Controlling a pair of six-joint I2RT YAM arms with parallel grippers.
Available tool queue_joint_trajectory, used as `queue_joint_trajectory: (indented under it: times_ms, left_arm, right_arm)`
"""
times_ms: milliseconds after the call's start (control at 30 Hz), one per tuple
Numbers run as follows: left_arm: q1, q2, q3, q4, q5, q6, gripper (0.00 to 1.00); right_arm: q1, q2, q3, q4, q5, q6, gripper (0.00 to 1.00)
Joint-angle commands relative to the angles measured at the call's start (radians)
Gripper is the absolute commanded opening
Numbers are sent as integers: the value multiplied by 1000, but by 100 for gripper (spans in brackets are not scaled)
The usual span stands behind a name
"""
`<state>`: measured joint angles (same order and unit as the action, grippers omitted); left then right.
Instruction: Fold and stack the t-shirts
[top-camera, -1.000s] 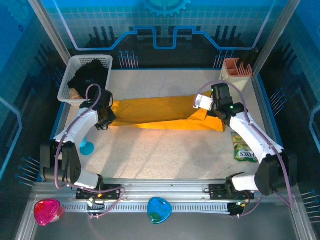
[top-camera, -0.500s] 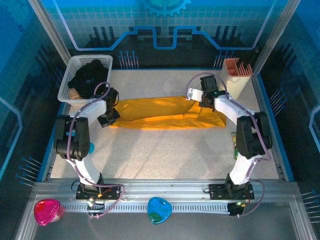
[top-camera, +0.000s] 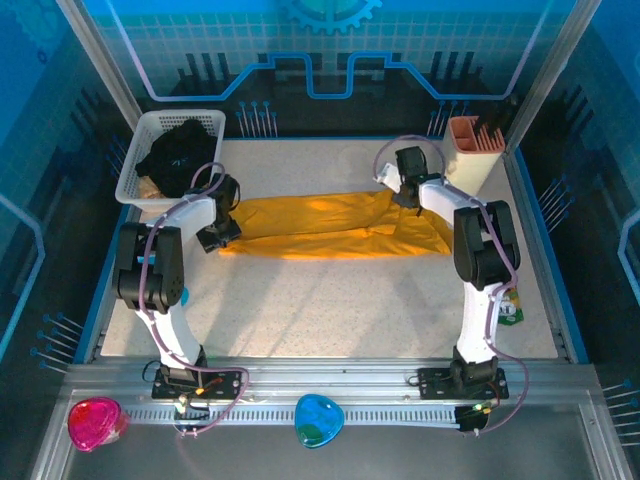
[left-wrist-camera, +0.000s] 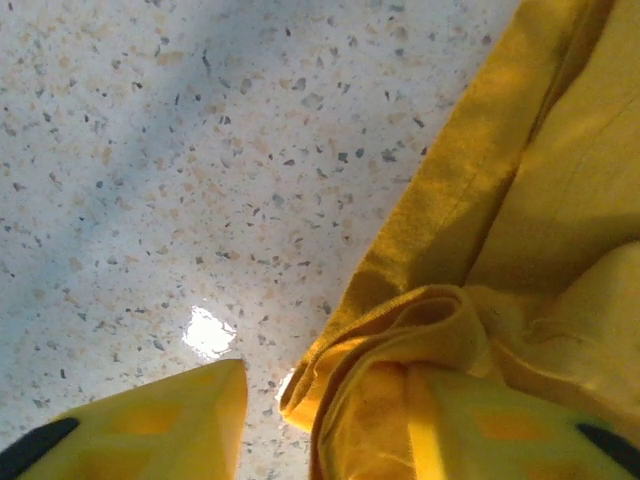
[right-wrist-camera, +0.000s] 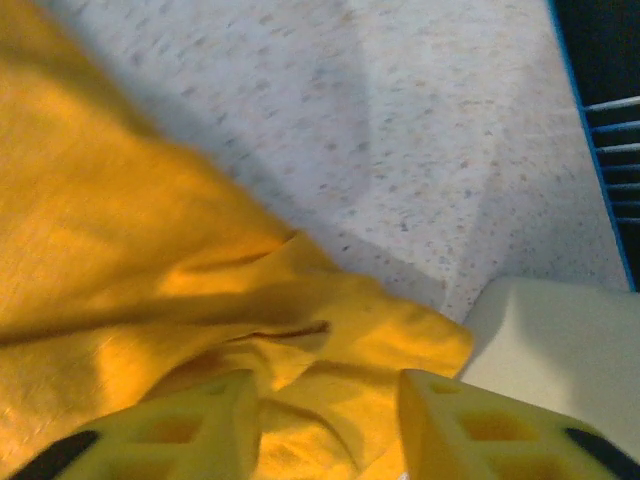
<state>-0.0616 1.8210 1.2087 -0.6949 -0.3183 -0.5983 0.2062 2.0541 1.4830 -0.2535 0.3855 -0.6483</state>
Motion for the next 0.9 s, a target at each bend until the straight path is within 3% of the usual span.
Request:
queue_joint_trajectory:
  times_ms: [0,100,200,267,367,533,700,867]
  left_arm:
    - [9,-79,-17,30,44,19,61]
    - [4,-162,-63,79,107,44,73]
    - [-17,-277,-122,126,137,71,84]
    - [-35,-358,-153,143,140,84,90]
    - [-54,-459,-179,148,155,95,96]
    - [-60,-527,-192,115,186,101,98]
    - [-61,-531,-236,122,210,104,98]
    - [-64,-509,-252,141,228,99,97]
  right_arm:
    - [-13,-100,24,-49,-35,356,48]
    - [-13,-206,12,-186,-68,642,50]
    - [-14,-302,-40,-344,-194,945,52]
    - [-11,-357,-141,-327,-378,1056,58]
    - [12,-404,-300,-189,-499,1223,59]
    - [39,-340,-344,-145,-482,1313,53]
    - [45,-295,-364,-108,-390,1346,51]
    - [42,-232,-338,-66,-405,1347,46]
